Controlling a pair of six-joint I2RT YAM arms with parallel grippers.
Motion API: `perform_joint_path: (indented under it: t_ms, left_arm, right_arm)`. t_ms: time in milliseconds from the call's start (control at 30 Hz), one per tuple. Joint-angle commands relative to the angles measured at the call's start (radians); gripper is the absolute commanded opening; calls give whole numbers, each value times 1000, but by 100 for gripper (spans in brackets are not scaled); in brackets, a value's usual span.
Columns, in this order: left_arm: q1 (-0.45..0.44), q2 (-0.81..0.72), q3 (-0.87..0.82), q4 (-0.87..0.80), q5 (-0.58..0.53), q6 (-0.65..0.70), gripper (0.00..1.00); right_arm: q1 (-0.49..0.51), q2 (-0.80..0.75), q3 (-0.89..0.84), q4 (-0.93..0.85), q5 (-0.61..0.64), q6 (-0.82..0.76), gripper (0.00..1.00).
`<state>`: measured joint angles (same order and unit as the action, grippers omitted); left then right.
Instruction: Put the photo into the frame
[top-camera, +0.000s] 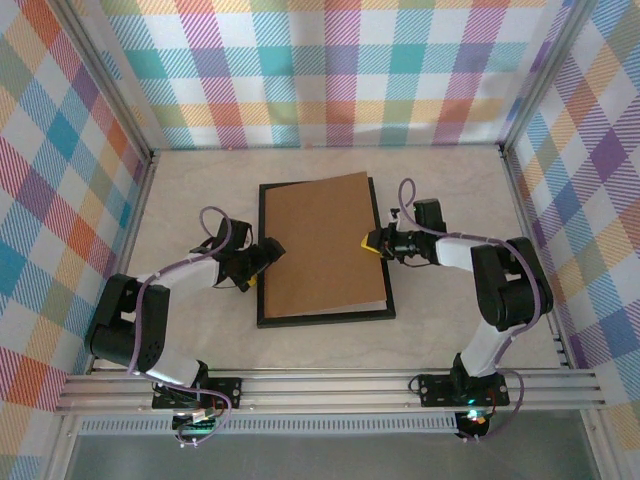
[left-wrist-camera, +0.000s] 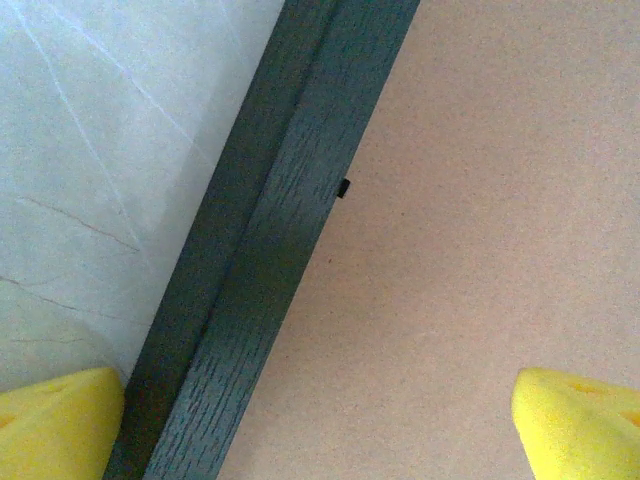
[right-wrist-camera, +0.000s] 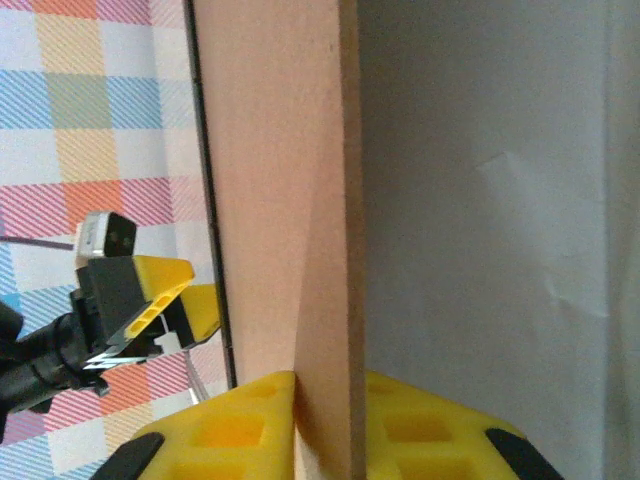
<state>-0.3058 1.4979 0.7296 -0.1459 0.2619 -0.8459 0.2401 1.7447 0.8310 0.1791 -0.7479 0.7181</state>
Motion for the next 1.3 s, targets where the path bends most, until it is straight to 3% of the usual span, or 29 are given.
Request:
perform_joint_path:
  t_ms: [0, 500, 967, 1267]
  left_arm:
    - [-30, -10, -2, 32, 57, -25, 99]
    - [-30, -16, -2, 13, 38, -18, 99]
    - [-31, -21, 19, -4, 38, -10, 99]
    - [-31, -22, 21, -12, 35, -1, 99]
  right_arm:
    - [36, 29, -9, -71, 82, 7, 25]
    - [62, -25, 73, -339, 291, -66, 51]
    - [151, -46, 266, -661, 557, -171, 62]
    - [199, -26, 351, -754, 677, -215, 64]
